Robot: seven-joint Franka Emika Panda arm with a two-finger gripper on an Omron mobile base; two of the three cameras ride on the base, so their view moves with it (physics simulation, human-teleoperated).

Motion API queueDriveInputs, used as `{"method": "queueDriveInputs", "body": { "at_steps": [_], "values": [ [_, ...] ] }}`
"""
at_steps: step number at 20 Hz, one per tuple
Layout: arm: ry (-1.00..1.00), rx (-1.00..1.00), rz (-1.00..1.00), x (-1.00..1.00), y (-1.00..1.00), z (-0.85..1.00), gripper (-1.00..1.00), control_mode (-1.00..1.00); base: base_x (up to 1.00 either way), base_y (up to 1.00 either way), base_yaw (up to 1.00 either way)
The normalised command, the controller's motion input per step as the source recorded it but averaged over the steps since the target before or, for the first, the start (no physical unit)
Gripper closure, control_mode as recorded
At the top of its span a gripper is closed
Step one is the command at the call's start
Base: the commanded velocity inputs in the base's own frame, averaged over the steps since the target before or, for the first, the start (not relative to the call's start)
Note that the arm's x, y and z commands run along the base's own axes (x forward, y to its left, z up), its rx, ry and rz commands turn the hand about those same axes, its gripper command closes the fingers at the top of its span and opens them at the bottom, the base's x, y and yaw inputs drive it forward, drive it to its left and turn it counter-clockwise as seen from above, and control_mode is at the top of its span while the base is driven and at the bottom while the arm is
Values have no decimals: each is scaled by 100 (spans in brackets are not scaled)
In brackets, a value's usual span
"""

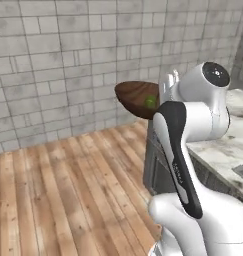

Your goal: Pick the cucumber from the sink and place it in the bowl. Then pick the bowl and place it in the microwave. Then close the microwave door and press the start button.

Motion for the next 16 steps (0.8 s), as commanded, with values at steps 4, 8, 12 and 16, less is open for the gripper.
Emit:
{"method": "queueDriveInputs", "body": {
  "at_steps": [4,8,12,16],
  "values": [
    [0,0,0,0,0,0,100,100,69,0,73],
    [0,0,0,0,0,0,100,100,72,0,67],
    [0,0,0,0,0,0,100,100,60,0,63],
    [0,0,0,0,0,0,100,100,39,0,62]
  ]
}}
